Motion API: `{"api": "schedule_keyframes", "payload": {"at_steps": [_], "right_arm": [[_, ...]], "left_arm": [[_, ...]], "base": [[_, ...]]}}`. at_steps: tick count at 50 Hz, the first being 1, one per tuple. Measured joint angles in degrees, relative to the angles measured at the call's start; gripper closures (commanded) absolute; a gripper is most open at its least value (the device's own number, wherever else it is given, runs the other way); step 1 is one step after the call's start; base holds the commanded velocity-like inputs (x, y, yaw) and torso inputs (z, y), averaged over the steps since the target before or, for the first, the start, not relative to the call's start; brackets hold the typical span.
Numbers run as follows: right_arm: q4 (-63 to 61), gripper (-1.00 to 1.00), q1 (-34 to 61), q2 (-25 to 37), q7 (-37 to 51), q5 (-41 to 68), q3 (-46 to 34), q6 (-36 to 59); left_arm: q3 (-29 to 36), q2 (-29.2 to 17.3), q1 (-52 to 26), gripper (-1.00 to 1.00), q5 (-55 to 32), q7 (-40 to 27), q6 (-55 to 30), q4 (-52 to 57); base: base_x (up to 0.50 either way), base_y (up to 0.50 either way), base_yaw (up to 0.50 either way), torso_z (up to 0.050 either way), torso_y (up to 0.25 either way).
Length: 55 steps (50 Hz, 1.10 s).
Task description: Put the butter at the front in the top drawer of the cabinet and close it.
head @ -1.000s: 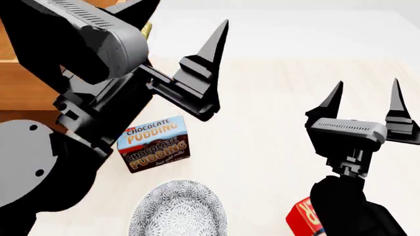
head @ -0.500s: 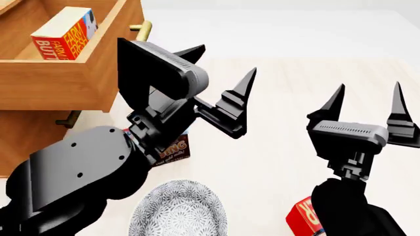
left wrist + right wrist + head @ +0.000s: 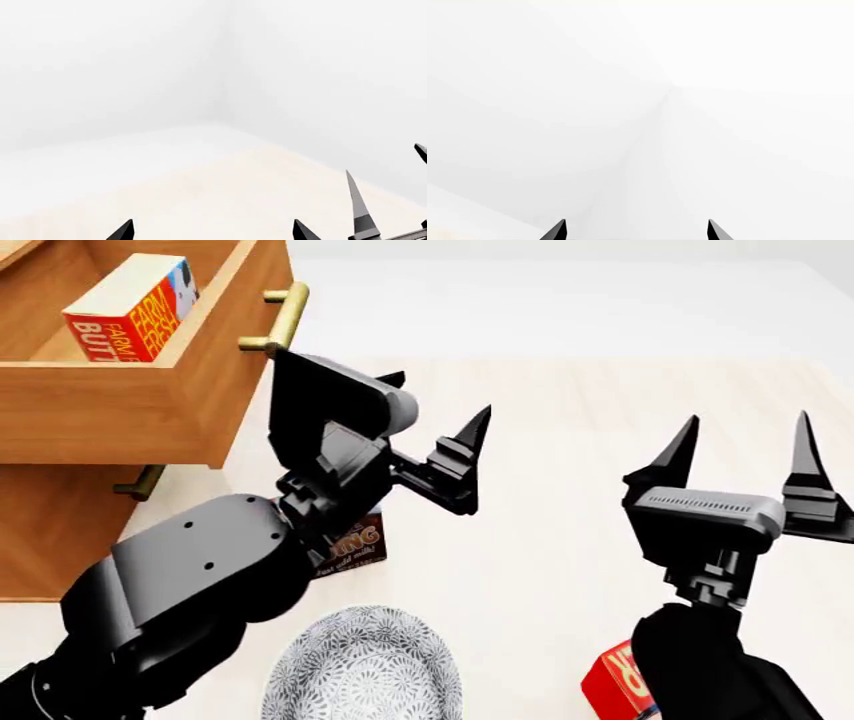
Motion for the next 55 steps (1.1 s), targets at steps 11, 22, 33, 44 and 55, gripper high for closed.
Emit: {"api": "schedule_keyframes", "payload": {"at_steps": [11, 22, 33, 44, 55], "right_arm": [[1.2, -1.0, 0.4, -0.5, -0.1, 0.1, -0.2, -0.8], [1.6, -1.0, 0.4, -0.6, -0.1, 0.2, -0.2, -1.2], [1.7, -1.0, 0.3, -0.8, -0.1, 0.2, -0.2, -1.4], [1.8, -1.0, 0.3, -0.9, -0.1, 0.1, -0.2, -1.4], [1.4, -1.0, 0.2, -1.0, -0.2, 0.0, -0.4, -1.3]], "left_arm": [[-0.1, -1.1, 0.7, -1.0, 0.4, 0.6, 0.3, -1.4], [-0.4, -2.1, 0.9, -1.0, 0.1, 0.7, 0.2, -1.6], [-0.8, -3.4, 0.8, -1.0, -0.1, 0.7, -0.1, -1.4], [-1.1, -4.6, 0.8, -1.0, 0.0, 0.9, 0.0, -2.0], [-1.5, -5.1, 0.5, -1.0, 0.7, 1.6, 0.5, -4.0]], "base": [[0.0, 0.0, 0.0, 0.0, 0.0], [0.0, 0.0, 0.0, 0.0, 0.0], [0.0, 0.0, 0.0, 0.0, 0.0], [0.0, 0.0, 0.0, 0.0, 0.0], [0.0, 0.0, 0.0, 0.0, 0.0]]}}
